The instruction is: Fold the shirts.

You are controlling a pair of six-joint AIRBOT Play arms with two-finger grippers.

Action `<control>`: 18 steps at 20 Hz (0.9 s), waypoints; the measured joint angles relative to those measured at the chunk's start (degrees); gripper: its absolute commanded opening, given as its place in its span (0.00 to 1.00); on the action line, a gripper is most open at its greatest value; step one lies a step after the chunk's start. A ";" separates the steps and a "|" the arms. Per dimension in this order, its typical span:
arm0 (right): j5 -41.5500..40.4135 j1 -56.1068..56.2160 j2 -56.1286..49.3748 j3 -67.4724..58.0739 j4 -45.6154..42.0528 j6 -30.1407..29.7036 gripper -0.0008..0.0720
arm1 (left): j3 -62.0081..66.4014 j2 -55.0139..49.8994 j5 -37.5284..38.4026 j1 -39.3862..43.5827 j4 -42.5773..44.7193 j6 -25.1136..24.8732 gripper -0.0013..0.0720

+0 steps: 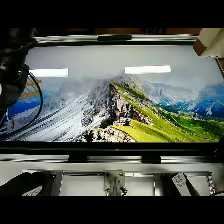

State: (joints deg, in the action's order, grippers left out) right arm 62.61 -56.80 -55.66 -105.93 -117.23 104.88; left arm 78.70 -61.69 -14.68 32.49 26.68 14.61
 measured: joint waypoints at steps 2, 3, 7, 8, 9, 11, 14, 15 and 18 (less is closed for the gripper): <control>7.85 1.40 1.20 0.07 2.99 -1.25 0.74 | 0.00 -1.18 1.92 0.00 0.00 0.00 0.69; 12.46 2.05 1.64 0.33 5.40 -2.36 0.74 | -0.02 -1.68 3.26 0.00 0.00 0.00 0.67; 27.50 7.32 2.51 6.45 20.44 -6.95 0.74 | -1.81 -2.84 10.12 -0.24 -0.28 1.90 0.64; 29.94 10.12 2.89 9.70 23.80 -7.43 0.74 | -2.67 -2.95 12.94 -0.68 -0.37 3.72 0.58; 31.43 13.35 3.21 13.18 26.05 -7.56 0.74 | -3.52 -3.04 16.24 -1.40 -0.26 6.21 0.58; 31.93 22.05 3.91 20.94 29.68 -6.99 0.74 | -5.31 -3.17 25.81 -3.82 5.31 15.78 0.58; 26.88 35.98 3.63 29.53 31.80 -5.09 0.74 | -7.69 -3.34 44.44 -8.28 26.93 39.45 0.58; 24.57 40.33 2.95 31.19 31.78 -4.20 0.74 | -8.17 -3.41 50.73 -9.86 34.73 47.39 0.58; 18.78 52.78 -1.18 34.10 28.83 -1.70 0.74 | -9.05 -3.61 68.91 -15.10 53.33 66.20 0.58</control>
State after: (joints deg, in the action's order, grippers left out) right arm 81.38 -4.01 -56.84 -71.83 -88.40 103.18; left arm 69.65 -65.30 54.24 17.39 80.01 80.82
